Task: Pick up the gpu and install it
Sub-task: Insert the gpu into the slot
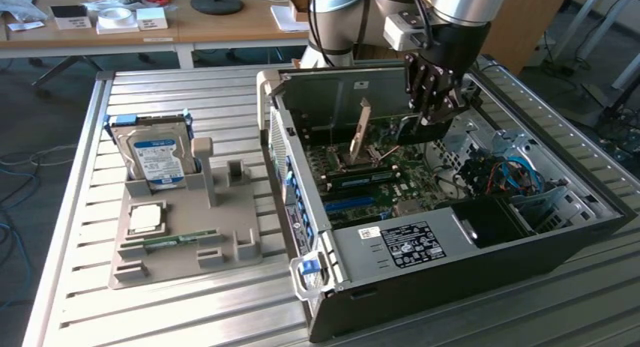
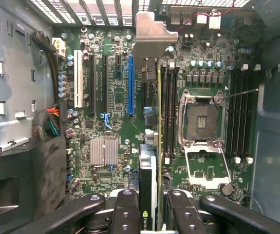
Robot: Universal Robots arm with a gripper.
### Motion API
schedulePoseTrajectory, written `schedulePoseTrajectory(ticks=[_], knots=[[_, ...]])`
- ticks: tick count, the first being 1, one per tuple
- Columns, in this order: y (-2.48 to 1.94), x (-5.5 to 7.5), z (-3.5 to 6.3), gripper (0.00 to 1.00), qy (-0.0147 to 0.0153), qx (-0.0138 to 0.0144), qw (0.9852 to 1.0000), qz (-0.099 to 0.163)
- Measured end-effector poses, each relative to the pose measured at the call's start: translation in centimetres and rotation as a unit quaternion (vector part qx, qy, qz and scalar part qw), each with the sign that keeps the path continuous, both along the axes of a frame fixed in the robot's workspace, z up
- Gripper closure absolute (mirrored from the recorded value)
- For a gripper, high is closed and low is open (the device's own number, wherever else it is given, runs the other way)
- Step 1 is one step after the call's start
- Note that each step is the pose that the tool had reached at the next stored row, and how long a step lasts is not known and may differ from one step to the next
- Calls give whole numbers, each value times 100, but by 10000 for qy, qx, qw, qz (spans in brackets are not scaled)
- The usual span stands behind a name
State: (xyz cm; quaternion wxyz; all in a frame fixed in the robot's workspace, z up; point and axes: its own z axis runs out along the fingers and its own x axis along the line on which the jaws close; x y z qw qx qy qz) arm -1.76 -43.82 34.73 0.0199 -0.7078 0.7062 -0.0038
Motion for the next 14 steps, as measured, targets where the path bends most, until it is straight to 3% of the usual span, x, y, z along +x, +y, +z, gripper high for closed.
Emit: schedulePoseTrajectory(ticks=[14], knots=[[0,-84,-3,73,0,0,10000,1]])
